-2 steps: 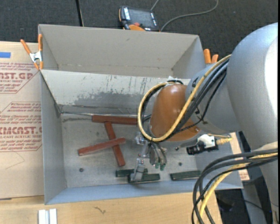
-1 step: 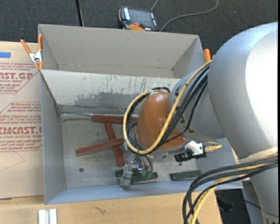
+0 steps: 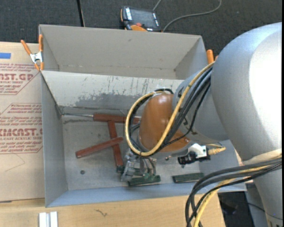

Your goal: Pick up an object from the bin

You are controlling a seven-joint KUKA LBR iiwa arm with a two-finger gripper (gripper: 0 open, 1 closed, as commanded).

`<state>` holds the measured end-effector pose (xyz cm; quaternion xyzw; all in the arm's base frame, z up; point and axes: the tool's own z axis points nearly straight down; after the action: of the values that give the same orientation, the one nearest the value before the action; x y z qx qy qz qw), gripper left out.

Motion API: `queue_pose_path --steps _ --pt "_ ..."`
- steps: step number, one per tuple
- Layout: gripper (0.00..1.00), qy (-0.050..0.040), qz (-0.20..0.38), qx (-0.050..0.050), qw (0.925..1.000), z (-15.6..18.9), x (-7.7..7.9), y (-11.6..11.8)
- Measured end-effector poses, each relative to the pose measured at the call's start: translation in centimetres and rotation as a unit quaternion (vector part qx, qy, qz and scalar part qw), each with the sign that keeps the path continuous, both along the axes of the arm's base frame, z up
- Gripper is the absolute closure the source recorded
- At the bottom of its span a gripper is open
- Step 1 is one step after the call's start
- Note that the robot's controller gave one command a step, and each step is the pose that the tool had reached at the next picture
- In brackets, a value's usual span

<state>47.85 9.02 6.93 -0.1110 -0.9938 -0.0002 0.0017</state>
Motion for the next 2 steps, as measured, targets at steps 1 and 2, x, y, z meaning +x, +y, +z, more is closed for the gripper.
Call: queue_pose_path --steps 1,2 --pt "1.00 -0.0008 0.006 0.000 1.0000 0.0 0.2 -1.7" --pt "1.00 -0.0024 0.011 -0.001 0.9999 2.0 0.7 -3.8"
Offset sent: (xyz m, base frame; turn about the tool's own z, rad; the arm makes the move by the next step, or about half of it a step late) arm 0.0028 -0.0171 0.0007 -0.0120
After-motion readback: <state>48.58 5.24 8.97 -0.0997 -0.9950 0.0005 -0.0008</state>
